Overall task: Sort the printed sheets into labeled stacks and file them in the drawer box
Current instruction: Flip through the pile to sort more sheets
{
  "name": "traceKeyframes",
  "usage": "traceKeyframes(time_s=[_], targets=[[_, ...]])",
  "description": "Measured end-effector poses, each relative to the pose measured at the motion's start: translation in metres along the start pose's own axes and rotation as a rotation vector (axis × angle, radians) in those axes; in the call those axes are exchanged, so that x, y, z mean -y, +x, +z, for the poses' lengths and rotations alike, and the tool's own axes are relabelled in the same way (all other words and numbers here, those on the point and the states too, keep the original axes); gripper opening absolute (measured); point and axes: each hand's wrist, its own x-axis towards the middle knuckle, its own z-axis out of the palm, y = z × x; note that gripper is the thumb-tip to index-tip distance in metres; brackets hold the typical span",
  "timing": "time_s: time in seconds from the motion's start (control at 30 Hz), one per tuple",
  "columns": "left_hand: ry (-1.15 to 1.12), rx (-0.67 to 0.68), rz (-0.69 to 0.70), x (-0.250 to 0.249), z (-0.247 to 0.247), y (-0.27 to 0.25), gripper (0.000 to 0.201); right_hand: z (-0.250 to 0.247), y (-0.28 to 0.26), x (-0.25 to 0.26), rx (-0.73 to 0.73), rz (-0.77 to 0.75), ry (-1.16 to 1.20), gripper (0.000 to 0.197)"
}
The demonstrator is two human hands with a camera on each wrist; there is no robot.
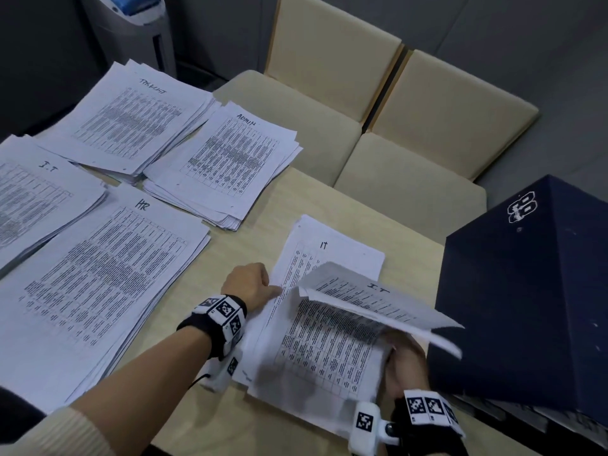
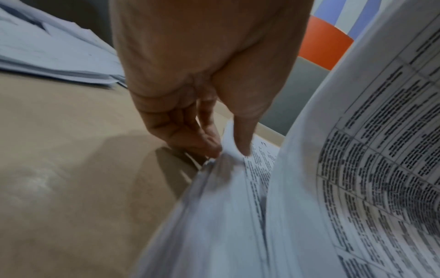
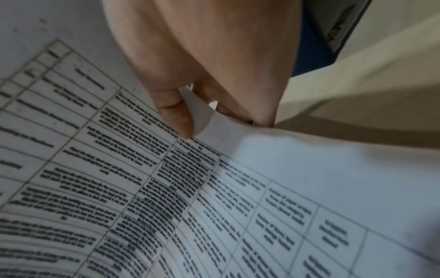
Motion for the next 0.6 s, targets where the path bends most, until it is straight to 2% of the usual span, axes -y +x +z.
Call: traceKeyframes(time_s=[0.07,0.17,0.3,0.33,0.37,0.43,0.5,0.6], targets=[[0.049,0.049,0.057,-0.001,-0.001,0.001,0.035,0.002,-0.001,0.004,0.010,0.031,-0.018,0.009],[0.089,0.005,0.173,-0.005,-0.003,-0.001,0.038,0.003,0.006,0.002,0.012,0.063,-0.020,0.005],[-0.017,-0.015,0.367,-0.013,-0.010,-0.009,0.041,0.001,0.007,0.001,0.096,0.077,0.062,0.031],[-0.075,-0.003,0.395,-0.015,-0.012,-0.010,0.038,0.000,0.009,0.000,0.105,0.073,0.081,0.031],[-0.181,0.014,0.403,-0.018,-0.014,-0.011,0.034,0.000,0.007,0.001,0.105,0.067,0.089,0.027],[-0.540,0.097,0.340,-0.017,-0.014,-0.013,0.025,0.001,0.008,0.003,0.112,0.055,0.100,0.021],[-0.841,0.112,0.262,-0.017,-0.014,-0.016,0.033,0.001,0.008,0.005,0.128,0.048,0.073,0.019],[-0.899,0.058,0.194,-0.016,-0.013,-0.016,0.046,-0.002,0.011,0.005,0.130,0.042,0.044,0.023]])
